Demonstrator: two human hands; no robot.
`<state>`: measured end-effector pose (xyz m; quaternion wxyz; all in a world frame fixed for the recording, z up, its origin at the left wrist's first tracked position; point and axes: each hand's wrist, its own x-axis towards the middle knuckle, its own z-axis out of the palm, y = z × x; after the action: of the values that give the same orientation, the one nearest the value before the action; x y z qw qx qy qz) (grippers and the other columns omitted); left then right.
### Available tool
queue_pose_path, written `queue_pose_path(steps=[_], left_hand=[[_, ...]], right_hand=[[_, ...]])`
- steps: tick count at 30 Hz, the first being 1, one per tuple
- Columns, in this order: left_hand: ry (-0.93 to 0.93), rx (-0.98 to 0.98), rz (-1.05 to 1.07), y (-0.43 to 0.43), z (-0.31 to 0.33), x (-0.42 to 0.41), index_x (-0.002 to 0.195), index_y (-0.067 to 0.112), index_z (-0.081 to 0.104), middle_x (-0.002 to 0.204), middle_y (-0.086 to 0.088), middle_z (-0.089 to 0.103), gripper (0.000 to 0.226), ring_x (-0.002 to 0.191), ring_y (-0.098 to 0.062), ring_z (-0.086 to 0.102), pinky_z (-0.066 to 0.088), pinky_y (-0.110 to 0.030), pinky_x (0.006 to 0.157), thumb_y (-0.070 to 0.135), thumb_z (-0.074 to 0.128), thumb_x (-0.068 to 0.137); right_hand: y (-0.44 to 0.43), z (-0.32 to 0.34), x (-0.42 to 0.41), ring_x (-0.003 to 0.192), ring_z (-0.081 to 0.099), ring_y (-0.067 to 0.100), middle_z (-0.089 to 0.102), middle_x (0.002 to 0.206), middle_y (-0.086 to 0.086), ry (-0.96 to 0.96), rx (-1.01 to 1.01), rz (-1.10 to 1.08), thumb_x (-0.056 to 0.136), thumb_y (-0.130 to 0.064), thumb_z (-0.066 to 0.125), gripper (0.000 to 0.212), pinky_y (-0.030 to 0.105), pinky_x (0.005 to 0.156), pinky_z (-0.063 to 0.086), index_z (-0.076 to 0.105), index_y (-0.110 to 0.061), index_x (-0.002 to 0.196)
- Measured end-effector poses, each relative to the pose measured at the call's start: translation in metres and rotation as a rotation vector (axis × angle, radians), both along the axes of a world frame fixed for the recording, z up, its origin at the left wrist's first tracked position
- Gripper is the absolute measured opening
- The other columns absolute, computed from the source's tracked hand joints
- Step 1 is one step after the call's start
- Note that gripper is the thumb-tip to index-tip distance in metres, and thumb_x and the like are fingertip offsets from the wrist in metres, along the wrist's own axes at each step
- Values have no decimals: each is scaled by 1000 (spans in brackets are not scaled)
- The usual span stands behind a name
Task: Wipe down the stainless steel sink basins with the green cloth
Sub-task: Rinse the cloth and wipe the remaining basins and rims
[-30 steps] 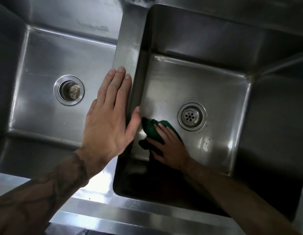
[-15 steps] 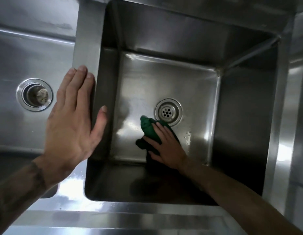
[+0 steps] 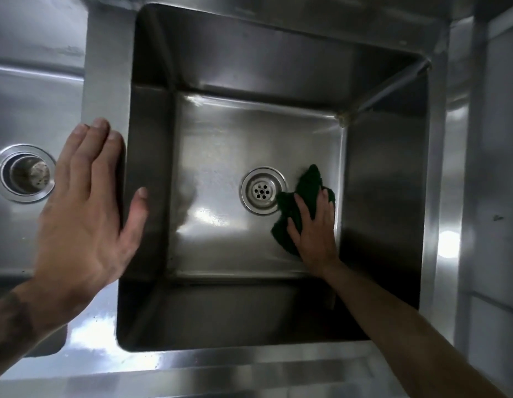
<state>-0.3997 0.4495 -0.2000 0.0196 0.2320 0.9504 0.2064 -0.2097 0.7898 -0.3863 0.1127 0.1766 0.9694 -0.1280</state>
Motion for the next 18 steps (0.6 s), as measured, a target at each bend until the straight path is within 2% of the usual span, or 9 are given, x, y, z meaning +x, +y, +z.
queue_pose_path(steps=[3,7,9,12,14,18], left_hand=[[-2,4,-1,-2,-8,-1,163,0,26,173,-19,24,68,163,-39,18,13,-45,135,35,43,107],[-40,6,-14,-6,-15,-2,165,0,24,174,-19,20,71,164,-37,15,15,-52,134,41,38,108],[-35,-2,-15,-7,-16,-4,165,1,23,175,-18,20,72,164,-36,15,16,-53,134,41,38,108],[-52,0,0,-7,-18,-3,166,1,22,175,-18,19,73,165,-35,15,16,-53,134,42,39,107],[-52,25,7,-7,-18,-3,165,1,23,175,-18,20,73,164,-36,15,16,-54,134,41,40,107],[-29,0,-16,-6,-14,-3,164,-1,26,174,-18,22,71,164,-36,17,17,-54,134,39,40,107]], right_hand=[[-6,-1,-1,161,0,41,7,171,26,3,17,-68,107,-49,41,62,59,129,10,32,-23,162],[3,12,36,159,-13,43,-15,171,25,-179,48,179,105,-68,22,75,61,128,3,3,-31,167],[7,14,42,159,-16,43,-20,170,24,-222,54,240,104,-69,19,74,62,128,2,-4,-35,166],[10,10,23,160,-8,43,-10,172,22,-147,48,148,105,-61,29,68,60,128,2,15,-31,165],[16,4,-8,159,4,45,5,171,25,-48,86,56,106,-54,37,62,61,128,9,31,-26,161],[16,-4,-52,157,15,46,20,168,27,113,77,-201,105,-45,47,55,60,127,19,47,-21,155]])
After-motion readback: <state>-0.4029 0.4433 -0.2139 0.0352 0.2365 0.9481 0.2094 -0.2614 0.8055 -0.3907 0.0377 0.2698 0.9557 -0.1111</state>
